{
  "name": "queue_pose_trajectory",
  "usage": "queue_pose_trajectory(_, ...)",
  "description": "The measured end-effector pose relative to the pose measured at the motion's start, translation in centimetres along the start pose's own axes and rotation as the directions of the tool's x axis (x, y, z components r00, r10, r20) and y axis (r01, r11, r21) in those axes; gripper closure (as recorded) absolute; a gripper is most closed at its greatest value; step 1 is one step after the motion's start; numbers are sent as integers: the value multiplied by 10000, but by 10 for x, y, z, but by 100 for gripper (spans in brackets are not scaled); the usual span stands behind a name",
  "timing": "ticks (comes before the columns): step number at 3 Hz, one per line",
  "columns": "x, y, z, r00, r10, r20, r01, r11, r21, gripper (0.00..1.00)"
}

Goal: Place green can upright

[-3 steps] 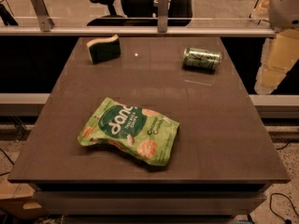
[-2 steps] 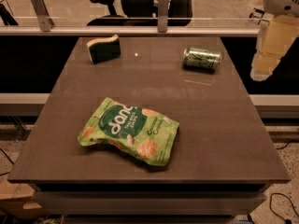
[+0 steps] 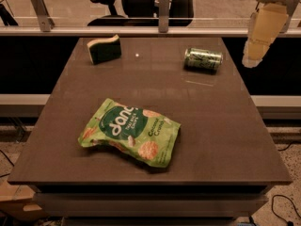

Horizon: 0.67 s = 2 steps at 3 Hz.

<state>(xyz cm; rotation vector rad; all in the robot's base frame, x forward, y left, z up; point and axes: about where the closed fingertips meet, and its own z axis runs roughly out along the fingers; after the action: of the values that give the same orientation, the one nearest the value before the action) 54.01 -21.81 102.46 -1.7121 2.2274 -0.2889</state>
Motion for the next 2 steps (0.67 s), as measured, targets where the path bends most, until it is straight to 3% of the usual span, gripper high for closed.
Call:
queue_pose_trajectory(1, -1, -16, 14, 9993, 359, -66, -359, 9994, -7, 0)
queue_pose_trajectory(2, -11, -50, 45, 9983, 573, -101, -571, 9983, 144, 0)
